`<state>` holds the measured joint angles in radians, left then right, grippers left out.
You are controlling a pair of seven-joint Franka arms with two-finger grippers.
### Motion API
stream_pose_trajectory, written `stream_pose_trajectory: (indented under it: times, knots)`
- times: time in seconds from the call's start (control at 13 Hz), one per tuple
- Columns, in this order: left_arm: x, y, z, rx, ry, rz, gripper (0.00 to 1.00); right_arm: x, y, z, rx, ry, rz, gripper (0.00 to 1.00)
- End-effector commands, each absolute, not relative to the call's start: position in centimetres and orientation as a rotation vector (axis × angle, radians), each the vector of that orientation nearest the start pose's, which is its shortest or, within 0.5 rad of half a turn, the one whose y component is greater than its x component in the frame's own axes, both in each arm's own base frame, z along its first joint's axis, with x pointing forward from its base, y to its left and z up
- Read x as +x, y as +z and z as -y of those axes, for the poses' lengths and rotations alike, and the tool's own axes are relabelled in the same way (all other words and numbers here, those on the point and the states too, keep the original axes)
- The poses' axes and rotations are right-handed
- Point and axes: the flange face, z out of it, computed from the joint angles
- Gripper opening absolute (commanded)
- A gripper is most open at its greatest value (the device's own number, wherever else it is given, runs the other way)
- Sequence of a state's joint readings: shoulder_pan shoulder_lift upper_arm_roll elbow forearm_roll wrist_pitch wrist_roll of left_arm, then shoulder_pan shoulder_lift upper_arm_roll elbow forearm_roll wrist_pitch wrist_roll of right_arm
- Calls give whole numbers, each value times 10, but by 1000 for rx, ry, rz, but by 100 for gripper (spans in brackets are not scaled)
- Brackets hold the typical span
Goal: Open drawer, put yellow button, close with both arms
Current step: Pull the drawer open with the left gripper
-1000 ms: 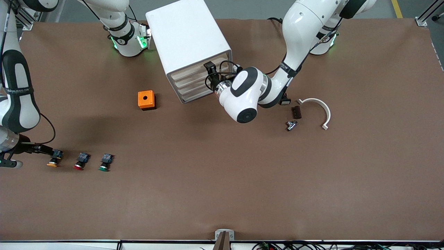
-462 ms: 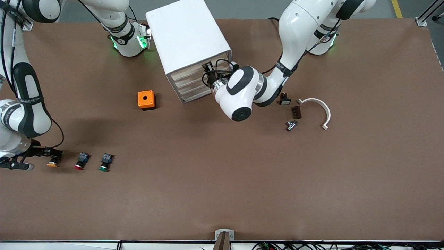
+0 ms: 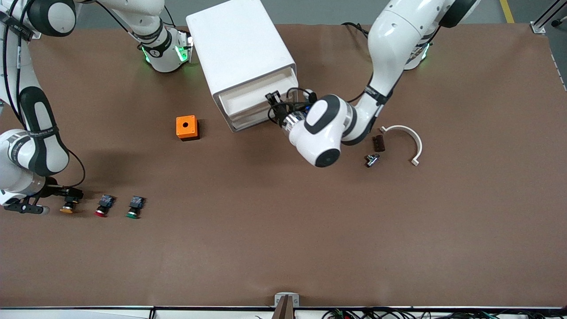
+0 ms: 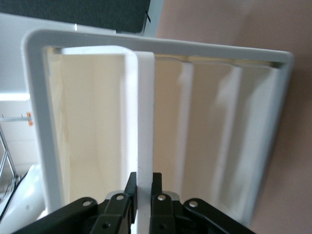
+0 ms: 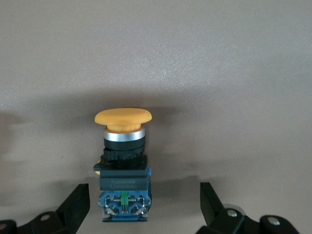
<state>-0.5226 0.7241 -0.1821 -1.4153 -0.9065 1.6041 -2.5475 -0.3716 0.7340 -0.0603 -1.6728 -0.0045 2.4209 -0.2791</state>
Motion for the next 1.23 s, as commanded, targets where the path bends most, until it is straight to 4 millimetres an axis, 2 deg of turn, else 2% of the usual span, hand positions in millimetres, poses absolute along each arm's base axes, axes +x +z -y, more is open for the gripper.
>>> stream_pose_trajectory:
  times: [0.0, 0.31, 0.38, 0.46, 0.54, 0.69, 0.77, 0.92, 1.15]
  knots:
    - [528, 301, 453, -1044, 1280, 2115, 0, 624, 179, 279, -3167, -13, -195, 100]
    - [557, 304, 426, -1015, 1317, 2169, 0, 626, 182, 276, -3168, -19, -186, 100]
    - [562, 303, 419, -1001, 1324, 2177, 6, 626, 182, 276, -3168, -21, -183, 100]
    - [564, 304, 417, -999, 1327, 2180, 30, 626, 182, 276, -3170, -20, -150, 100]
    - [564, 306, 417, -999, 1328, 2183, 55, 627, 183, 277, -3174, -24, -80, 92]
    - [572, 309, 405, -986, 1335, 2194, 87, 626, 183, 278, -3174, -24, -46, 21]
    - [576, 311, 398, -978, 1339, 2203, 100, 626, 183, 278, -3173, -24, -58, 0]
    - [588, 312, 380, -1003, 1278, 2247, 100, 627, 184, 276, -3162, -24, -79, 0]
    - [604, 319, 357, -1134, 1045, 2337, 100, 633, 197, 268, -3158, -29, -105, 0]
